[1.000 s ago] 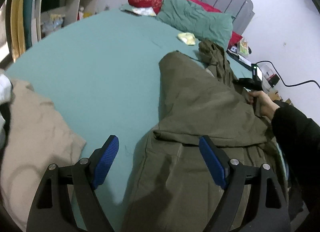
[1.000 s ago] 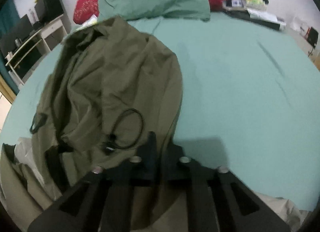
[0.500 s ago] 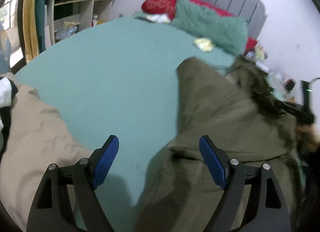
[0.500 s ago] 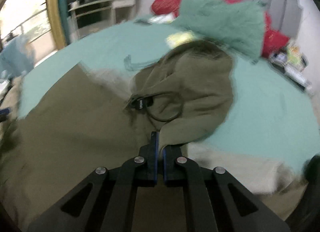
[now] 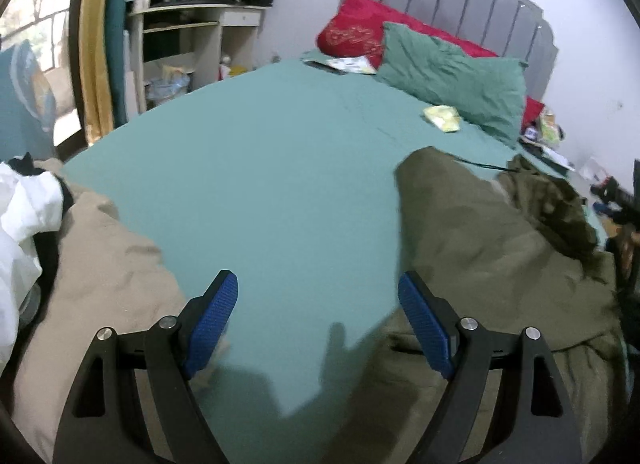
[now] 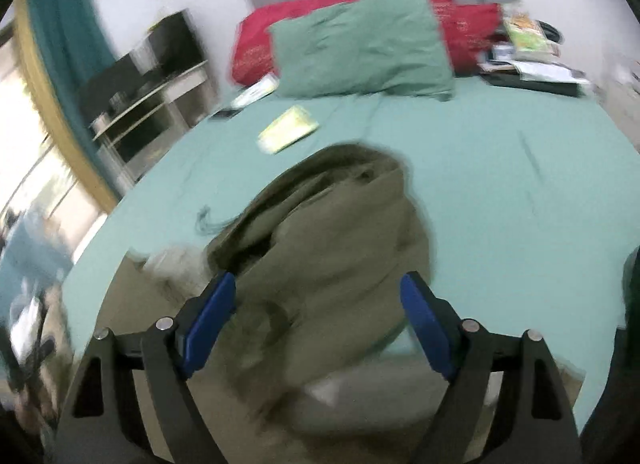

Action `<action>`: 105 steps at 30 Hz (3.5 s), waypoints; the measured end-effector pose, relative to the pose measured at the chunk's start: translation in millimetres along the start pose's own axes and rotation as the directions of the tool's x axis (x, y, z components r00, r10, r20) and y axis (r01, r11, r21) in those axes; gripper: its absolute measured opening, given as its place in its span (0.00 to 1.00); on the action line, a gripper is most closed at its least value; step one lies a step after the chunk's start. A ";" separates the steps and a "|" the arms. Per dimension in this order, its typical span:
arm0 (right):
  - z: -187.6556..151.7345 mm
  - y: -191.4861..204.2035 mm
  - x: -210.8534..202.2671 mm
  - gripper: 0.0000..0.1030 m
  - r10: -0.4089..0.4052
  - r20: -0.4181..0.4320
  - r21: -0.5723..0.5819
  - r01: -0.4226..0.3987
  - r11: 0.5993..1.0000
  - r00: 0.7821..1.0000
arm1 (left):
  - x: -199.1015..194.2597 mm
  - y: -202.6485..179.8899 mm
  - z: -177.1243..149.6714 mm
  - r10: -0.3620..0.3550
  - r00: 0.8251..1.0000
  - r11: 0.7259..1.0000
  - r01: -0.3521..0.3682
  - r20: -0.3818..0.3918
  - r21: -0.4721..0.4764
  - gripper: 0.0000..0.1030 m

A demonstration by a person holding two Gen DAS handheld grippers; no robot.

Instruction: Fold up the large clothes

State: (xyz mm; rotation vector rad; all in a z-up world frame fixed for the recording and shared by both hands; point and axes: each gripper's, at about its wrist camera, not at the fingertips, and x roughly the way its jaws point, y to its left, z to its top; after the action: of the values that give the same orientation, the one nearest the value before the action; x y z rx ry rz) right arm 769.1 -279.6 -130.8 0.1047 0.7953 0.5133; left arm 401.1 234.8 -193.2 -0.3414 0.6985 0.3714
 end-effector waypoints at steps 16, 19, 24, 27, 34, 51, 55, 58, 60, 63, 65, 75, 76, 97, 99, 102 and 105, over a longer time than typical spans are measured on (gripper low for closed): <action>19.1 1.6 99.6 0.12 0.080 -0.175 0.105 -0.062 0.993 0.981 | 9.3 0.5 -6.8 -0.014 0.999 1.000 0.015 -0.050 0.026 0.83; 41.8 64.3 50.0 0.11 -0.013 -0.013 -0.174 0.010 0.985 1.000 | 6.1 -3.3 -7.7 -0.027 0.998 0.999 0.028 -0.058 0.022 0.83; 26.3 182.6 -28.6 0.11 -0.066 0.179 -0.633 0.167 0.756 0.982 | -0.2 -10.4 -7.1 -0.077 0.993 0.997 0.078 -0.086 0.012 0.83; -38.1 231.8 -58.6 0.11 -0.088 0.180 -0.844 0.199 0.498 0.980 | -9.2 -19.8 -5.3 -0.105 0.991 0.992 0.110 -0.085 0.057 0.83; -194.1 241.7 -86.1 0.11 -0.214 0.192 -0.975 0.211 0.070 0.958 | -35.1 -27.9 -3.6 -0.125 0.989 0.984 0.133 -0.074 0.122 0.83; -214.7 237.6 -144.0 0.80 -0.293 0.188 -0.793 0.320 0.518 0.938 | -58.9 -14.9 -15.6 -0.191 0.973 0.975 0.203 -0.130 0.091 0.83; -207.7 262.8 -70.7 0.80 -0.321 0.038 -0.809 0.218 0.546 0.946 | -58.5 -19.9 -14.9 -0.194 0.972 0.974 0.207 -0.131 0.093 0.83; -220.6 258.6 -36.9 0.22 -0.386 -0.004 -0.850 0.200 0.487 0.922 | -55.1 -22.1 -14.1 -0.188 0.971 0.972 0.205 -0.150 0.112 0.83; -224.5 261.7 -34.5 0.03 -0.444 0.084 -0.904 0.255 0.342 0.892 | -53.5 -21.4 -13.7 -0.184 0.971 0.973 0.202 -0.154 0.114 0.83; -223.8 272.4 -52.8 0.02 -0.443 0.400 -0.880 0.471 0.057 0.802 | -53.3 -18.6 -12.3 -0.204 0.966 0.972 0.219 -0.157 0.086 0.83; -221.7 272.0 -59.5 0.02 -0.432 0.527 -0.824 0.564 -0.050 0.732 | -54.7 -19.0 -13.4 -0.214 0.964 0.971 0.228 -0.156 0.074 0.83; -322.0 215.2 -36.9 0.14 -0.488 0.363 -0.917 0.397 -0.035 0.794 | -64.4 -32.0 -27.6 -0.224 0.958 0.960 0.248 -0.182 0.126 0.83; -320.0 211.2 -47.5 0.16 -0.482 0.283 -0.925 0.370 0.092 0.829 | -64.0 -32.3 -28.6 -0.222 0.957 0.960 0.248 -0.186 0.129 0.83; -191.0 151.2 -100.9 0.70 -0.162 -0.048 0.075 0.166 0.983 0.986 | -60.9 -37.7 -28.1 -0.215 0.961 0.966 0.236 -0.176 0.108 0.83; -193.7 142.0 -76.1 0.70 -0.242 -0.089 0.131 0.253 0.959 0.966 | -60.4 -38.1 -28.4 -0.216 0.960 0.964 0.238 -0.177 0.117 0.83; -206.2 141.5 -51.1 0.70 -0.244 -0.163 0.140 0.267 0.953 0.956 | -58.2 -35.9 -28.4 -0.217 0.959 0.964 0.240 -0.181 0.114 0.83; -222.4 153.9 -35.9 0.71 -0.275 -0.194 0.063 0.291 0.955 0.942 | -57.7 -33.7 -29.9 -0.215 0.958 0.965 0.239 -0.187 0.112 0.83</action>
State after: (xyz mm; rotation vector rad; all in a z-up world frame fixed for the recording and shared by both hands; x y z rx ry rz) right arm 529.6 -184.5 -220.5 0.0255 0.9962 0.2144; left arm 358.5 180.1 -169.6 -0.3258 0.8411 0.0750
